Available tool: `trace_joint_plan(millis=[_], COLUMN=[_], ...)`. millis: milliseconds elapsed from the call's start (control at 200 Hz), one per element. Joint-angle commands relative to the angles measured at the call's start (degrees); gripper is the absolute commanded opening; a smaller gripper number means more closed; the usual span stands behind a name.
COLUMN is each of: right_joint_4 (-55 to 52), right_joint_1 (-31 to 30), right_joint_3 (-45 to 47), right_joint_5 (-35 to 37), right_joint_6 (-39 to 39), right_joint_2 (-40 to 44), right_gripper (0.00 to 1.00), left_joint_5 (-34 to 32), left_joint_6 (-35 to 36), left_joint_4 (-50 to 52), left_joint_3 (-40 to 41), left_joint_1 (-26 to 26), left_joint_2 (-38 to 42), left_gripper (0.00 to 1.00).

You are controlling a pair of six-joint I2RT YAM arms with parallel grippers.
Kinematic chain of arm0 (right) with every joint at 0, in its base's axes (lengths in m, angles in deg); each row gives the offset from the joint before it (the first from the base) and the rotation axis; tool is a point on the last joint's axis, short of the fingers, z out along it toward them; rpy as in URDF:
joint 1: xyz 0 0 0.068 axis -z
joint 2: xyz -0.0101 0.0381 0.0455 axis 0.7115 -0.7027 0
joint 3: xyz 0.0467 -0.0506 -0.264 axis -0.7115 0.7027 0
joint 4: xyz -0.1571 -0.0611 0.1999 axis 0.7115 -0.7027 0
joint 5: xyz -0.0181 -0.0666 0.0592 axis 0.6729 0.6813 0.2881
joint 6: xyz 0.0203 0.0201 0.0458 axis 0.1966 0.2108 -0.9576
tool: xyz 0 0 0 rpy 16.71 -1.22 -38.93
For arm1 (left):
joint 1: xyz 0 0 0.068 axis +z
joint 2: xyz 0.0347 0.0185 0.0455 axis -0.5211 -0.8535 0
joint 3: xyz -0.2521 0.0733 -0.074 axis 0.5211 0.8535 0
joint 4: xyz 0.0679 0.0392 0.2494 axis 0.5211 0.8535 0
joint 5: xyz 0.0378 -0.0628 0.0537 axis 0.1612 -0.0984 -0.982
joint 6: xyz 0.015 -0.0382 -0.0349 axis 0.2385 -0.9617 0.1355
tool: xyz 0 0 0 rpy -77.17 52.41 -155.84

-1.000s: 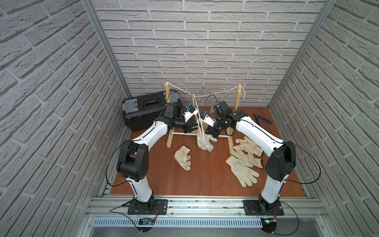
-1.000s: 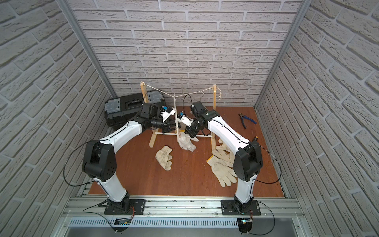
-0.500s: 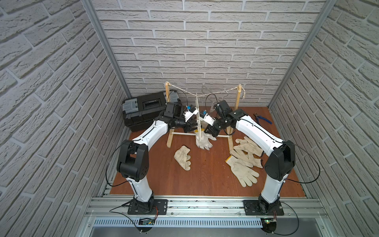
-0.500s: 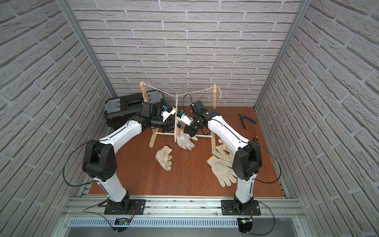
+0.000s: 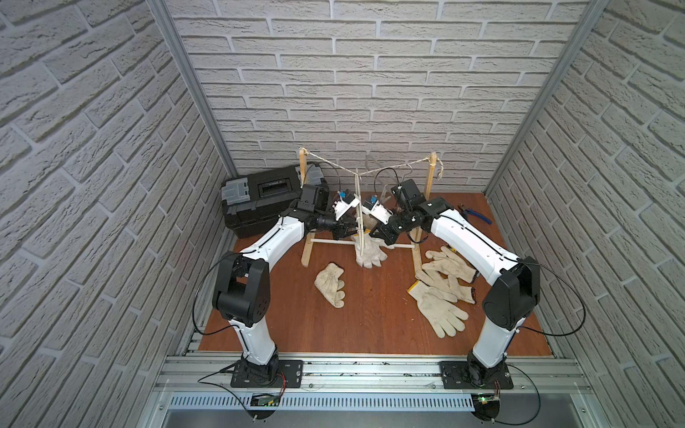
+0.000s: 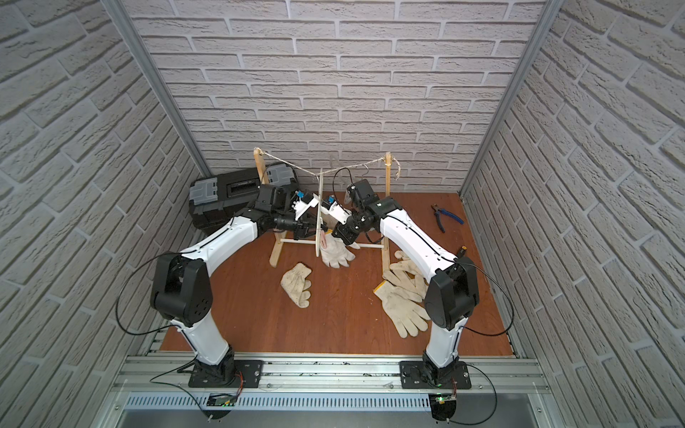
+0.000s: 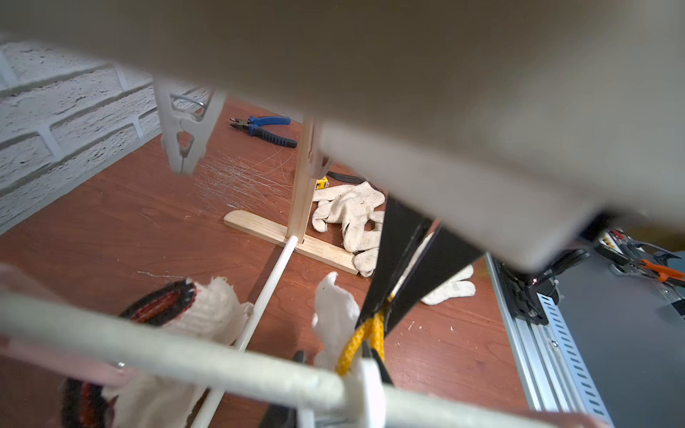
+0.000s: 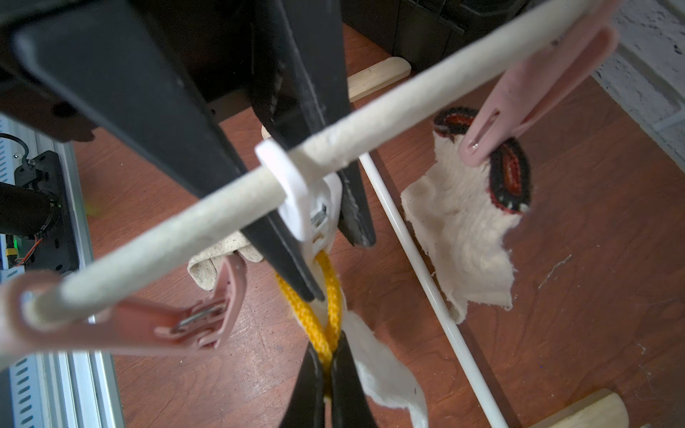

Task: Clip the gloves onto a hanger to dry
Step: Clamp the glove onto the hanger.

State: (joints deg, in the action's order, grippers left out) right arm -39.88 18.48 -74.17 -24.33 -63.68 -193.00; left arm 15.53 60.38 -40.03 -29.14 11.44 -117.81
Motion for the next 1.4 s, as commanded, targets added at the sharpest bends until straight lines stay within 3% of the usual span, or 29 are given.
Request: trace_joint_plan(millis=[0, 85, 285, 395, 555, 720, 905, 995, 1185, 1395], right_joint_4=[3.90, 3.74, 3.25, 2.95, 3.76, 5.70, 6.77, 7.47, 9.40, 10.64], right_joint_1=[0.03, 0.06, 0.06, 0.07, 0.07, 0.07, 0.07, 0.07, 0.07, 0.07], right_joint_3=[-0.04, 0.01, 0.49, 0.63, 1.15, 2.32, 2.50, 3.02, 6.64, 11.59], right_joint_5=[-2.61, -2.19, 1.32, 3.49, 4.94, 5.57, 5.94, 7.15, 11.03, 13.52], right_joint_6=[-0.53, -0.49, -0.12, -0.21, -1.13, -2.11, -2.61, -2.96, -3.15, -4.13], right_joint_2=[1.30, 0.94, 0.70, 0.69, 0.82, 1.29, 1.96, 2.55, 6.01, 11.89], right_gripper=[0.03, 0.03, 0.06, 0.08, 0.16, 0.27, 0.30, 0.39, 0.51, 0.54], left_joint_5=[-0.53, -0.55, -1.67, -4.64, -11.43, -15.88, -18.24, -20.99, -33.61, -45.38], left_joint_6=[0.56, -0.15, -3.92, -4.45, -4.76, -4.25, -4.20, -4.98, -9.28, -16.33], left_joint_4=[3.68, 3.35, 0.56, 0.27, 1.19, 4.40, 6.80, 8.42, 11.10, 9.80], left_joint_3=[-0.16, -0.39, 0.38, 1.78, 4.93, 6.55, 7.31, 7.69, 12.20, 17.97], left_joint_1=[-1.29, -1.12, 0.05, 0.69, 1.29, 1.86, 2.12, 2.12, 1.86, -0.23], left_joint_2=[-1.49, -1.27, -0.02, 2.03, 5.58, 7.84, 9.76, 10.41, 12.01, 11.44], left_gripper=[0.01, 0.08, 0.33, 0.51, 0.68, 0.71, 0.72, 0.72, 0.71, 0.69])
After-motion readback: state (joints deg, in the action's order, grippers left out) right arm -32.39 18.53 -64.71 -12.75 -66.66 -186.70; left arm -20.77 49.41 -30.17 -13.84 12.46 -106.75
